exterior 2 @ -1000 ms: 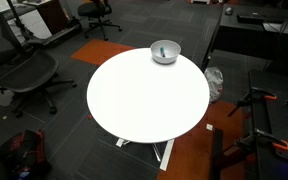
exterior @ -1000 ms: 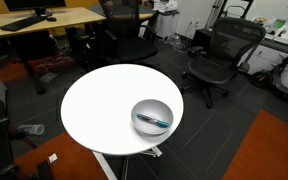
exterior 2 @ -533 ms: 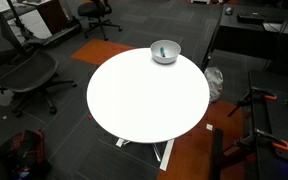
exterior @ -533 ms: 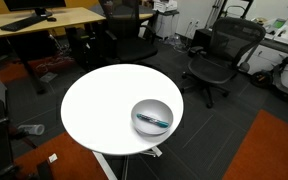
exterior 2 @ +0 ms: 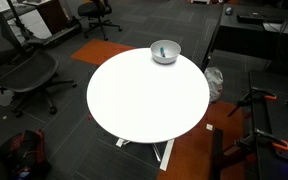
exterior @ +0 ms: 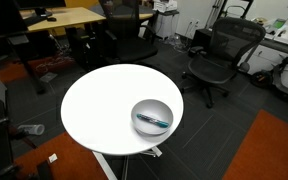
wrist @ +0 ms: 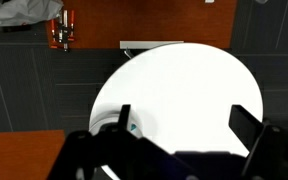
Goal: Take the marker out of the bowl and put it on the table
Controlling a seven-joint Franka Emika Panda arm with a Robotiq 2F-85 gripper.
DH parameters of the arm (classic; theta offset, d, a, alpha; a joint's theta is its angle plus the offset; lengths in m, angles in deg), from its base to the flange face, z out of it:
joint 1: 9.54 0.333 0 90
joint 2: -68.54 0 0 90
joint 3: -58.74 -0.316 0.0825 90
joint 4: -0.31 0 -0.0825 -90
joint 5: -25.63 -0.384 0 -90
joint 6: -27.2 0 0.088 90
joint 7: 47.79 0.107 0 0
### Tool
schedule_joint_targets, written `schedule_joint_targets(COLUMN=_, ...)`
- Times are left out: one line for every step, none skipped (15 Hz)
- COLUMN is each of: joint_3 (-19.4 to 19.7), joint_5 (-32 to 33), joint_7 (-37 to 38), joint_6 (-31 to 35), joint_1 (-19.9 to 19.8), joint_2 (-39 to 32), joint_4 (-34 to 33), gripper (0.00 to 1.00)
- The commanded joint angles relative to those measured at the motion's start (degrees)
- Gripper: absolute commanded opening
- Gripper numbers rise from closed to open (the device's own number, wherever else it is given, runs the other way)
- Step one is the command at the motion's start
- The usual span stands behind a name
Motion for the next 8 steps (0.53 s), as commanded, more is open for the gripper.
schedule_joint_targets(joint_3=-2.18, joint_5=-1.98, joint_7=7.17, joint_6=3.97, joint_1=-2.56, joint_2=-3.23, joint_4=-1.31, gripper=1.0)
schedule_joint_targets(joint_3=-2.57, joint_5=-2.13, joint_7=9.34, joint_6=5.11, joint_1=-2.95, joint_2=-4.0, joint_4=-1.41, gripper=1.0)
schedule_joint_targets(joint_3=-2.92, joint_5=-2.34, joint_7=11.35, joint_6=6.31, joint_1=-3.26, joint_2=-4.81, joint_4=-1.47, gripper=1.0)
schedule_joint_targets(joint_3=-3.35, joint_5=-2.24, joint_7=13.39, joint_6=7.47, joint_1=-3.67, joint_2=-5.58, joint_4=-1.56, gripper=1.0)
schedule_joint_targets(joint_3=-3.7, joint_5=-2.36, joint_7=15.56, joint_6=8.37, joint_1=-4.0, joint_2=-6.63, joint_4=-1.82, gripper=1.0)
schedule_joint_targets(joint_3=-4.24, joint_5=-1.96, joint_7=17.95, joint_6=9.74, joint_1=-4.52, joint_2=-7.38, joint_4=-1.81, gripper=1.0)
schedule_joint_targets(joint_3=-4.52, joint_5=-2.28, joint_7=19.89, joint_6=11.16, joint_1=-4.74, joint_2=-8.25, joint_4=-1.86, gripper=1.0)
schedule_joint_targets(joint_3=-4.98, joint_5=-2.05, joint_7=22.12, joint_6=12.9, joint_1=-5.13, joint_2=-9.1, joint_4=-1.87, gripper=1.0)
